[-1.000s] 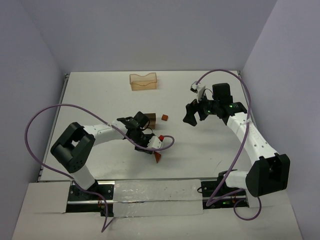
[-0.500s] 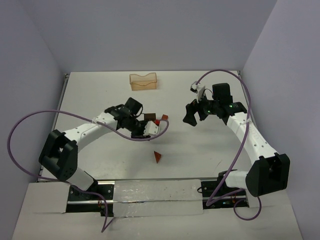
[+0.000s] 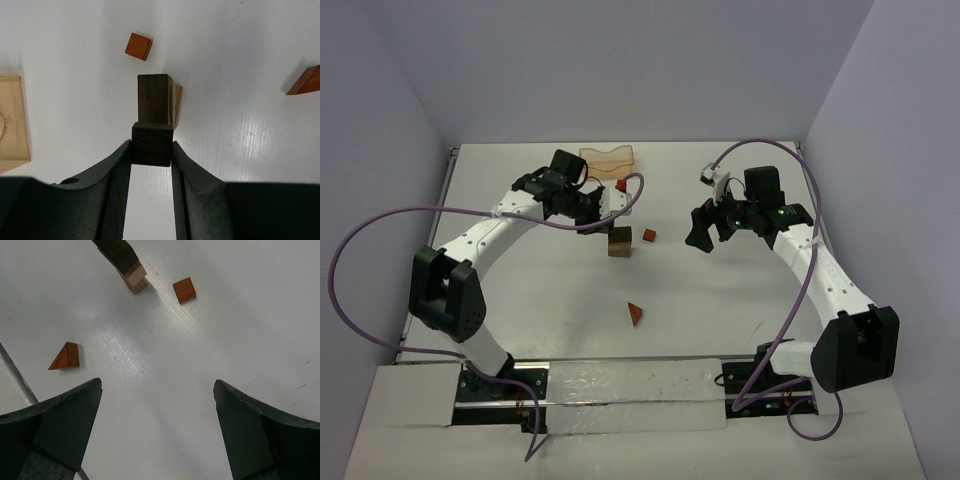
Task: Build the wood block tower
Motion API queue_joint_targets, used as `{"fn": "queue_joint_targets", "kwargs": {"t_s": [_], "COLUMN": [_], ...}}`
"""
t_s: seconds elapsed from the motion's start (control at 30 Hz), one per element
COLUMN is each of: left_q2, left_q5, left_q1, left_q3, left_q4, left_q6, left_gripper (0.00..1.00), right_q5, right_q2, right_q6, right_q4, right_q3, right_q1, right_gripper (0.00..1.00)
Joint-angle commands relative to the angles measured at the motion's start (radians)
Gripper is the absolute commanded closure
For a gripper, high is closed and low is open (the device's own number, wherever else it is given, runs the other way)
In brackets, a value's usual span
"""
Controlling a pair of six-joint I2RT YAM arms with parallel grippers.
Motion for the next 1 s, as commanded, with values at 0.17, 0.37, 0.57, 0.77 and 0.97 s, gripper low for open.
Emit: {"fn": "queue_joint_targets", "kwargs": {"t_s": [0.17,0.37,0.57,0.77,0.97], "left_q2": [0.063,0.079,0.097,0.093,0.087], "left_q5": [-0.010,-0.025,-0.043,-0.065,-0.097], "left_q1": [-0.002,-0.001,-0.009,-0.023,-0.040], "left_q3": [0.047,0.044,0.061,0.067,0.057], "left_q4": [0.003,0.016,0.013,0.017,0.029], "left_q6": [-0.038,-0.047,-0.055,-0.070,-0.078], "left_gripper": [0.76,0.75,0.75,0.75,0.75], "right_q5": [-0.018,-0.021,-0.019,-0.019,-0.020], "right_q2": [0.002,0.010,0.011,0.012,0.012], "right_q6": [-0.010,-0.008,-0.008,-0.007,-0.008], "right_q4": [0.004,0.004,0.006,0.008,0.010], "right_q3": [0.008,0.012,0.008,0.008,0.008], "right_q1": [0.004,0.003,0.003,0.003,0.003], "right_gripper": [0.00,0.00,0.00,0.00,0.00]}}
